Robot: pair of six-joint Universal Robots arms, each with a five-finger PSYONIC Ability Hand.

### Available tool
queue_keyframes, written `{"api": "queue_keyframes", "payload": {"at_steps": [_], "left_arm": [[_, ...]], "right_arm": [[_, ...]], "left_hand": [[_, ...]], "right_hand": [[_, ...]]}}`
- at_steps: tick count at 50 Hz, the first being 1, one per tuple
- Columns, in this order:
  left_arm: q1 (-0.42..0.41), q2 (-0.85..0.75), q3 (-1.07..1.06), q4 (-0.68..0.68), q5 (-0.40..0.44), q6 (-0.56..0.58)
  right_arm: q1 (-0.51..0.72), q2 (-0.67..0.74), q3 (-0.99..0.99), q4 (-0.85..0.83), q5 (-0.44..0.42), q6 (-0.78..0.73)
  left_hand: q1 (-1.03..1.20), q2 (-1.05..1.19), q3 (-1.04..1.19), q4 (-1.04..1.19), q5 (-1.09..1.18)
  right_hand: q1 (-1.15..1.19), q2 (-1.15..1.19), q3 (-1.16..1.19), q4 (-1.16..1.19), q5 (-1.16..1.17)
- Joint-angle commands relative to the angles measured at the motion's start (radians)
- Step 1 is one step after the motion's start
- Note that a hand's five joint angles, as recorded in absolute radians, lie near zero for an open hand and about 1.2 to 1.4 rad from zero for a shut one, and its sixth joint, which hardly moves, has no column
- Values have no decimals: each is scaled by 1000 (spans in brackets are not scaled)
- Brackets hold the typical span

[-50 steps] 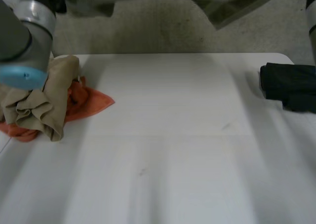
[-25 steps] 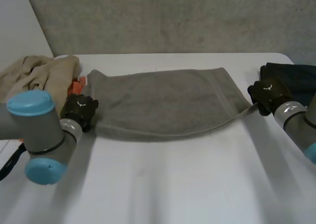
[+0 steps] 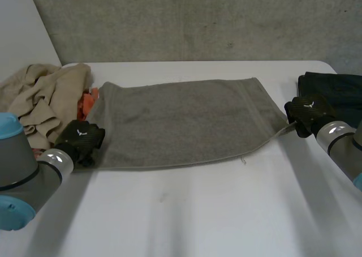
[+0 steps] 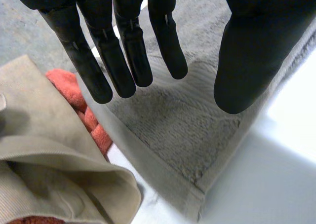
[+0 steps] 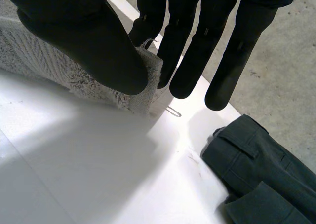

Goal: Fold the laundry.

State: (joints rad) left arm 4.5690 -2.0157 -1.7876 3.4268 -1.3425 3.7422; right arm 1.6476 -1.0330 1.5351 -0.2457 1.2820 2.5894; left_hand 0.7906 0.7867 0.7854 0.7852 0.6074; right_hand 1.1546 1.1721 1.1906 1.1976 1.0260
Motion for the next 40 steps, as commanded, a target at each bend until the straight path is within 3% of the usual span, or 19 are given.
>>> {"api": "queue_keyframes", "payload": {"at_steps": [1, 4, 15, 40], "left_arm": [[33, 21, -35, -20, 23, 25], [53, 57, -62, -26, 45, 28], [133, 37, -76, -29, 101, 87], [96, -109, 80, 68, 71, 102]], "right_arm": [[-11, -1, 0, 0, -1, -2], [-15, 2, 0, 0, -3, -3], [-11, 4, 3, 0, -3, -8], [-5, 4, 17, 0, -1, -20]], "left_hand": [[34, 38, 39, 39, 42], [-72, -68, -67, -66, -63], [-84, -80, -79, -78, -75], [212, 216, 217, 218, 221]], "right_hand": [[242, 224, 206, 199, 196], [242, 224, 206, 199, 196], [242, 224, 206, 199, 196], [242, 224, 206, 199, 196]]}}
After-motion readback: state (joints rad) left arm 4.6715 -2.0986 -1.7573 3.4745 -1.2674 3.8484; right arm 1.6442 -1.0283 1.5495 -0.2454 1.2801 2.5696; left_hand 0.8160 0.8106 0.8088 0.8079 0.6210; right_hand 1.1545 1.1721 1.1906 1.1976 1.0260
